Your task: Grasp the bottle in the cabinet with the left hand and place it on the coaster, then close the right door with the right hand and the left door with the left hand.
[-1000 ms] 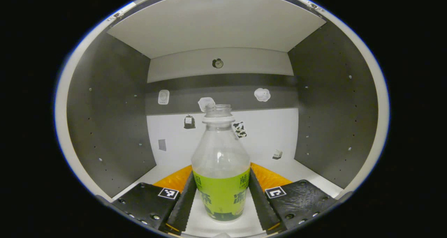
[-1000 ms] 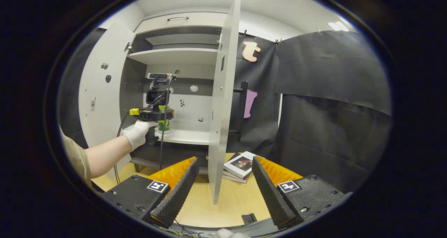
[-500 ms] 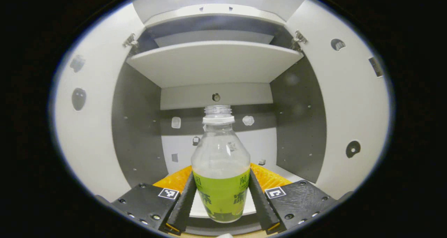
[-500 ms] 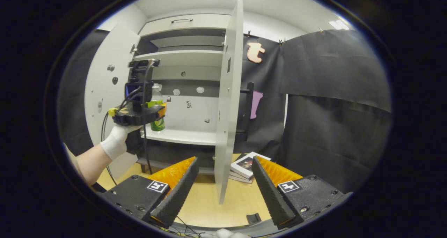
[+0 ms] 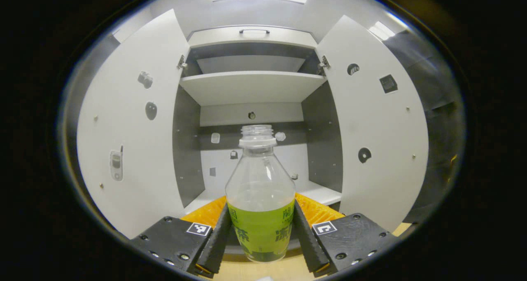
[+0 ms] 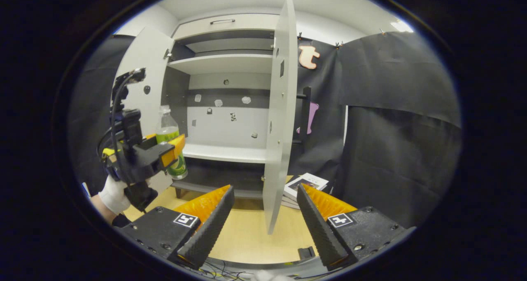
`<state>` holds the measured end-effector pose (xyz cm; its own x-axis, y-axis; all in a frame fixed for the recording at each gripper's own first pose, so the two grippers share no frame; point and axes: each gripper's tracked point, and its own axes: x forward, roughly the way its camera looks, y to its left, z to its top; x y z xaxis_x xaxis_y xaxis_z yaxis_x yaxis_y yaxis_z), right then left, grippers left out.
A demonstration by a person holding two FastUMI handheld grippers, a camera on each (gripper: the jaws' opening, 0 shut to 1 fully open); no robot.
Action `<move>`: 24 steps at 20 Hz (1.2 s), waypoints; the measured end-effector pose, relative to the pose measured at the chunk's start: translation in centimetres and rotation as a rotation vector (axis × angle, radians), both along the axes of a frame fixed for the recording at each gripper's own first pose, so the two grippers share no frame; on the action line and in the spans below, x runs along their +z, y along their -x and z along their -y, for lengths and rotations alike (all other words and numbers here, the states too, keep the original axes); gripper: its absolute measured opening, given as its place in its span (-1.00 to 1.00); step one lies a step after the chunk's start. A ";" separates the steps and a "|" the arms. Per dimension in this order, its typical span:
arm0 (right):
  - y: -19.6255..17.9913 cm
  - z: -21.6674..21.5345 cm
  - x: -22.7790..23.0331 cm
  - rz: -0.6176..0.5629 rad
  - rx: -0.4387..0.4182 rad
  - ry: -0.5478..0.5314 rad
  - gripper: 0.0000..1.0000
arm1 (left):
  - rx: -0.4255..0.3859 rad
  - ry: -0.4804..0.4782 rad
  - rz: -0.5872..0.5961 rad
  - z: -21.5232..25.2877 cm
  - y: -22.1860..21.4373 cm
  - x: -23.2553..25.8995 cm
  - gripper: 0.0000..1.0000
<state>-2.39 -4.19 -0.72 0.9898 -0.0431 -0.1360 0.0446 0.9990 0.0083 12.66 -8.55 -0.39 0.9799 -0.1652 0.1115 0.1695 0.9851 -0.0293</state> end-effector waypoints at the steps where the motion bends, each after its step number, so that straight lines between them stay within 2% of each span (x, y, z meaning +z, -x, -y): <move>1: 0.1 -0.1 -0.3 -0.001 0.005 -0.001 0.99 | -0.005 0.002 -0.008 0.1 0.9 -1.2 0.49; 6: 0.0 -0.2 -1.3 -0.029 0.011 0.006 0.99 | -0.019 -0.046 -0.014 0.0 4.4 -6.6 0.49; 10: 0.3 -0.3 -1.9 -0.053 0.013 0.009 1.00 | -0.078 -0.039 -0.041 1.4 6.9 -11.2 0.49; 13: 0.5 -0.5 -2.2 -0.070 0.019 0.016 0.99 | -0.091 -0.044 -0.087 2.0 7.8 -15.2 0.50; 14: 0.5 -0.5 -2.3 -0.075 0.021 0.021 0.99 | -0.100 -0.034 -0.093 2.1 8.2 -16.2 0.56; 15: 0.5 -0.5 -2.4 -0.079 0.022 0.026 0.99 | -0.112 -0.017 -0.085 2.4 8.5 -17.0 0.49; 16: 0.5 -0.5 -2.5 -0.087 0.023 0.031 0.99 | -0.119 -0.008 -0.069 2.4 9.0 -17.6 0.56; 17: 0.5 -0.5 -2.8 -0.096 0.025 0.033 0.99 | -0.130 -0.005 -0.052 2.7 9.1 -18.3 0.49; 19: 0.4 -0.4 -3.3 -0.116 0.024 0.038 1.00 | -0.151 -0.017 -0.038 3.3 9.5 -19.8 0.48; 20: 0.4 -0.3 -3.5 -0.125 0.023 0.037 0.99 | -0.158 -0.026 -0.043 3.5 9.6 -20.8 0.56; 21: 0.4 -0.3 -3.8 -0.135 0.023 0.034 0.99 | -0.159 -0.035 -0.056 3.5 9.6 -21.9 0.42; 22: 0.4 -0.3 -4.0 -0.142 0.023 0.033 0.99 | -0.159 -0.034 -0.070 3.5 9.7 -22.8 0.56; 24: 0.5 -0.4 -4.0 -0.148 0.021 0.037 0.99 | -0.164 -0.014 -0.082 3.7 9.6 -24.1 0.49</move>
<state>-2.86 -3.82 -4.76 0.9596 -0.0304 -0.2796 0.0217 0.9992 -0.0341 3.03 -12.21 -24.51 0.9454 -0.3247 0.0293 0.3256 0.9448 -0.0357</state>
